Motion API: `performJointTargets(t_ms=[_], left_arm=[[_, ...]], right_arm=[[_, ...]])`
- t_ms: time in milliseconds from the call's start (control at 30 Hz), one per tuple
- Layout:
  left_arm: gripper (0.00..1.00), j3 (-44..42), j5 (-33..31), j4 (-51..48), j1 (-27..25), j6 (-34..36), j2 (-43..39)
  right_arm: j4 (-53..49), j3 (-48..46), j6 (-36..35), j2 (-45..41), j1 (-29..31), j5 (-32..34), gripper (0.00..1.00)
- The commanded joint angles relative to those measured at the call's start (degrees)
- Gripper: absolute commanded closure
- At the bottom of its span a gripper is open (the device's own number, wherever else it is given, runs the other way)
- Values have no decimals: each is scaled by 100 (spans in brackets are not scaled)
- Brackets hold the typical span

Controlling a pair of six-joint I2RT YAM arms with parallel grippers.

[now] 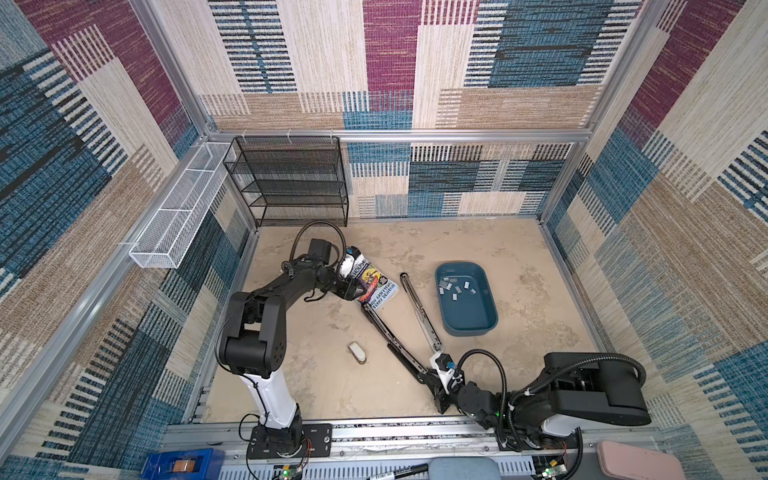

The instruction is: Load the staples into the stapler

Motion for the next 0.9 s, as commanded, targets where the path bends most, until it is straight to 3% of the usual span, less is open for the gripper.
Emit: performJointTargets(t_ms=[0,267,400,567,767,867], left_arm=[[1,-23,-291,844,27,-196,-151],[1,-104,-194,1107,63,-320,-376],[1,-393,-421,1662,56,-578,-911],[1,-690,-1200,2389,-82,-1474,-2019],[1,287,-2609,877,-151,-3369,-2790],[1,80,-2130,1144,-126,-4063,-3164]], right_arm=[[-62,39,160,51,14,-107,100],[-604,350,490,68,16,196,100],[-988,547,788,50,9,438,100],[-1890,940,1357,91,-32,964,100],[-2237,943,1794,-25,-266,1058,100],[-2574,966,1924,-141,-365,1048,100]])
